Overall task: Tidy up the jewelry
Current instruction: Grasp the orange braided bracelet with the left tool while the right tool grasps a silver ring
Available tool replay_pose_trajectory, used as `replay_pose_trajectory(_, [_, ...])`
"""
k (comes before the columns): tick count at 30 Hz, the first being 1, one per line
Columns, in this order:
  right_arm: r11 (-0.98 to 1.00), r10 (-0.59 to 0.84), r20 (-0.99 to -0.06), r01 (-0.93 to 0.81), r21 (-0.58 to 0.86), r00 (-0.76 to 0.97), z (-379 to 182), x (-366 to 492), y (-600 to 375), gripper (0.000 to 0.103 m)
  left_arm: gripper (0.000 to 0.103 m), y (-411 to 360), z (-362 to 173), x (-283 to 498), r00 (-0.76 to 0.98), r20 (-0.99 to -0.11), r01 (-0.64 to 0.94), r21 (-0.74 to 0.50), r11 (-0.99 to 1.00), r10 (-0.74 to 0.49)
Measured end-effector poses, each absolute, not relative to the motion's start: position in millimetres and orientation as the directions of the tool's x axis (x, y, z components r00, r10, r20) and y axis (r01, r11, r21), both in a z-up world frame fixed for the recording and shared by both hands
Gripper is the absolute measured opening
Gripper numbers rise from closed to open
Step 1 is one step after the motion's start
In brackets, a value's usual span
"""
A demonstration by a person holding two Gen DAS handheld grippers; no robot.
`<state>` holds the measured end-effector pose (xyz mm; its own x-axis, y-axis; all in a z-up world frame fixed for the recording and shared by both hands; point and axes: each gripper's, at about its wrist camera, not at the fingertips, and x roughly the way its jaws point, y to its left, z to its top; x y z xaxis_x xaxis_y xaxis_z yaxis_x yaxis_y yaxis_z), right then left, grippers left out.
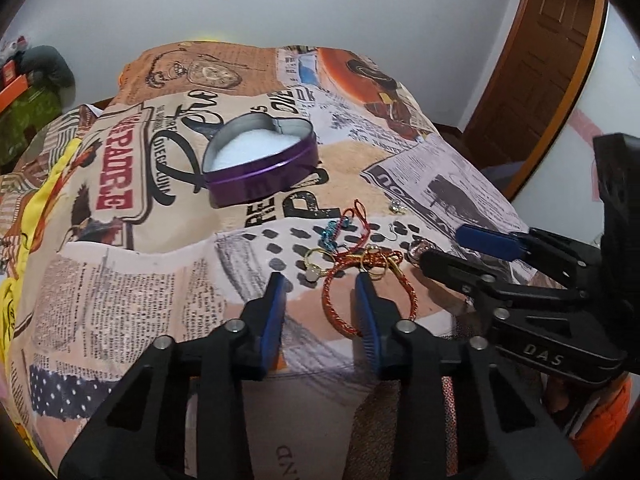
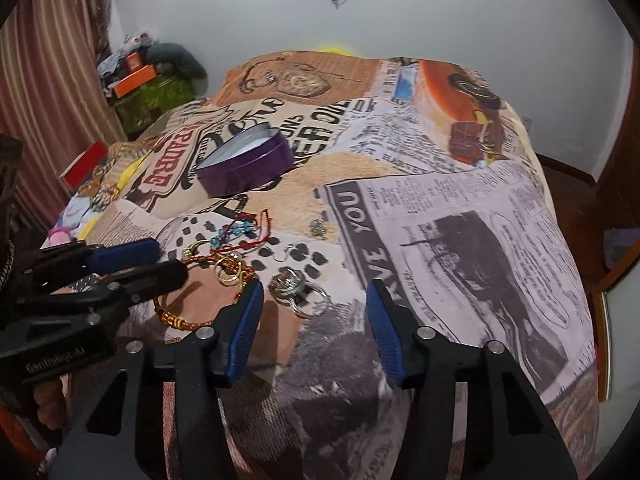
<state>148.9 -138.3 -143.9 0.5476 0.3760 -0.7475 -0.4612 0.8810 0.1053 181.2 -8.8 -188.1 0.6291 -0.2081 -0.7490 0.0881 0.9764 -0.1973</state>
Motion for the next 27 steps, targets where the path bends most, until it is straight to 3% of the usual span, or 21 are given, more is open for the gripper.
replay_pose_trajectory(12, [0.86, 0.381, -0.763, -0.503, 0.085, 0.523, -149.9, 156.9, -126.2, 0.028, 0.004, -10.5, -192.9, 184.1, 0.624, -0.742, 0.114, -0.226, 0.967, -0.247])
replay_pose_trajectory(16, [0.858, 0.385, -0.758, -0.506, 0.085, 0.527, -148.1, 155.4, -125.4, 0.02, 0.002, -9.5, -188.8, 181.7, 0.636, -0.728, 0.118, -0.234, 0.965, -0.254])
replay_pose_trajectory(27, [0.864, 0.387, -0.734, -0.498, 0.076, 0.559, -130.8, 145.2, -127.0, 0.02, 0.001, -6.8, -163.2, 171.2, 0.688, -0.677, 0.123, -0.243, 0.962, -0.259])
